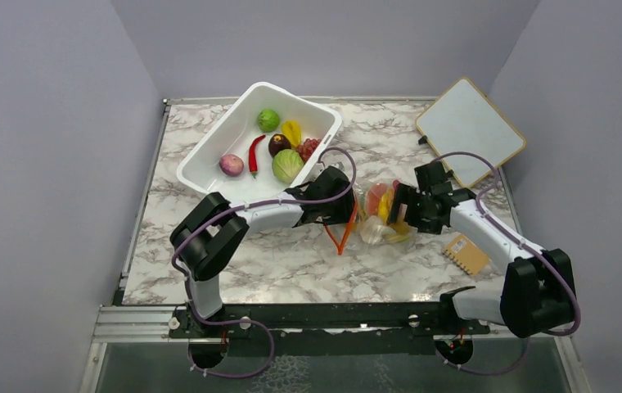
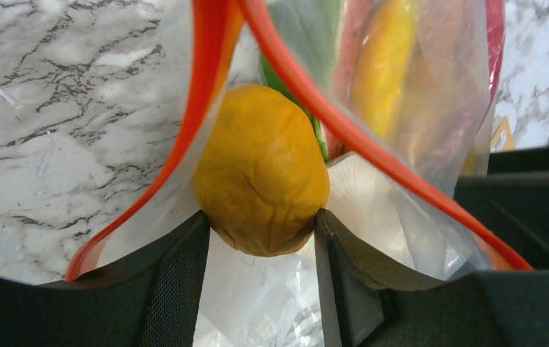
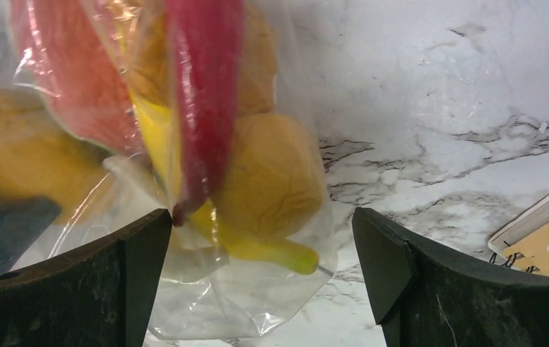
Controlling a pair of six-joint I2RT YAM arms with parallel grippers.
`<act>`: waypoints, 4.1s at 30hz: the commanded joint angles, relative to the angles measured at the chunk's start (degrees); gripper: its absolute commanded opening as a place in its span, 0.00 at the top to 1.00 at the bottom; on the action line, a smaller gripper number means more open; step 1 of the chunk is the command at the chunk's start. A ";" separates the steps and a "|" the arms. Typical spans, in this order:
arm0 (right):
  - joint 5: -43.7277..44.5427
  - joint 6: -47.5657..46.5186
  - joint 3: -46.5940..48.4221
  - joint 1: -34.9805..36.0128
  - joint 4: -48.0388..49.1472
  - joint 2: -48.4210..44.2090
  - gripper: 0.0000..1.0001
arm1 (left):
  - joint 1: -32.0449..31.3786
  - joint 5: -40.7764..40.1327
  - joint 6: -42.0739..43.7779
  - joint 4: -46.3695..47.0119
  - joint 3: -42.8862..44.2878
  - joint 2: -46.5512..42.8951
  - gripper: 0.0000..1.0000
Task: Open the zip-top bag and remove the fake food
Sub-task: Pick up the fake fruit from the zipper food storage bag.
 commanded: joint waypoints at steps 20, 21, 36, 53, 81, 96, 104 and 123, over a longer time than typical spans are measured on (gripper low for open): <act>3.79 0.21 -2.31 -0.09 1.83 -1.97 0.05 | -0.46 -1.43 10.17 -12.95 8.25 4.31 0.24; 3.66 0.13 -2.24 -0.13 1.65 -2.29 0.05 | -0.43 -1.54 10.26 -12.93 8.37 4.53 0.24; -20.72 -3.05 -3.51 -0.06 13.01 -17.49 0.08 | -0.51 -1.07 10.14 -9.81 2.81 -1.31 0.58; -36.18 4.80 -4.20 3.01 24.42 -7.94 0.41 | -0.54 0.18 8.34 -5.65 -0.94 -3.58 0.67; -27.47 7.43 1.01 6.97 23.54 3.20 0.63 | -0.45 0.62 8.25 -5.38 -1.71 -4.14 0.71; -24.08 5.49 4.33 7.16 17.92 4.88 0.88 | -0.45 0.36 8.45 -5.57 -1.54 -4.48 0.72; -23.19 3.89 6.20 8.97 16.38 6.18 0.84 | -0.43 0.57 8.53 -5.67 -1.63 -4.66 0.73; -7.26 2.48 11.35 15.31 9.29 8.32 0.89 | -0.42 0.30 8.60 -5.81 -2.11 -5.43 0.76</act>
